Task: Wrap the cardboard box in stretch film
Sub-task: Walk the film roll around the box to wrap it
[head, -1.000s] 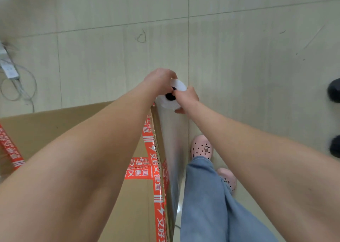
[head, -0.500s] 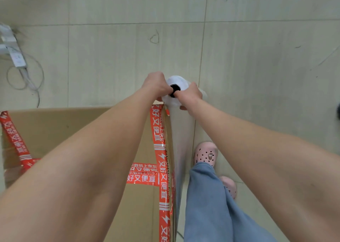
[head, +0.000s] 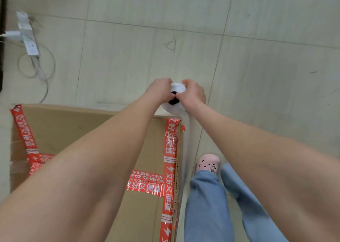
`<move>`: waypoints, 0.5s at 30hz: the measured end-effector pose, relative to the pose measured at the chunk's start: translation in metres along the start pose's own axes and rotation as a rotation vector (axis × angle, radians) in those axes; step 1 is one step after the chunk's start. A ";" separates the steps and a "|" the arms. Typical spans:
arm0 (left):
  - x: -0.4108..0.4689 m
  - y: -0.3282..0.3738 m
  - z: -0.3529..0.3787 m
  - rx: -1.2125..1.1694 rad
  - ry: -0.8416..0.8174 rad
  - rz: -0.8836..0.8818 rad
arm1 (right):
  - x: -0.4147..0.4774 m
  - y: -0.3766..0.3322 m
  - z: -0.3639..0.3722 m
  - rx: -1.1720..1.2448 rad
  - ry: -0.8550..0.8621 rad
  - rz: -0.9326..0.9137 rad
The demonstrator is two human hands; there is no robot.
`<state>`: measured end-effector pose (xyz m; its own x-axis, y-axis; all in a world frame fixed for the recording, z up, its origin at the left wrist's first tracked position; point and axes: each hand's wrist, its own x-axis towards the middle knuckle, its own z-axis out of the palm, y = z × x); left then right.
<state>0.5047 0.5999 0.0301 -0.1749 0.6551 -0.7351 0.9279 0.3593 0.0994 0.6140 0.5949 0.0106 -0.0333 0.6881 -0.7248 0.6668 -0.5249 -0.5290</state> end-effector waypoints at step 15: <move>0.008 -0.030 -0.010 -0.475 0.040 -0.366 | 0.034 -0.049 -0.004 -0.218 -0.232 -0.256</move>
<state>0.4718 0.6008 0.0281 -0.4764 0.4539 -0.7530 0.5582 0.8179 0.1399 0.5834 0.6463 0.0140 -0.3694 0.6381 -0.6756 0.7568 -0.2154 -0.6172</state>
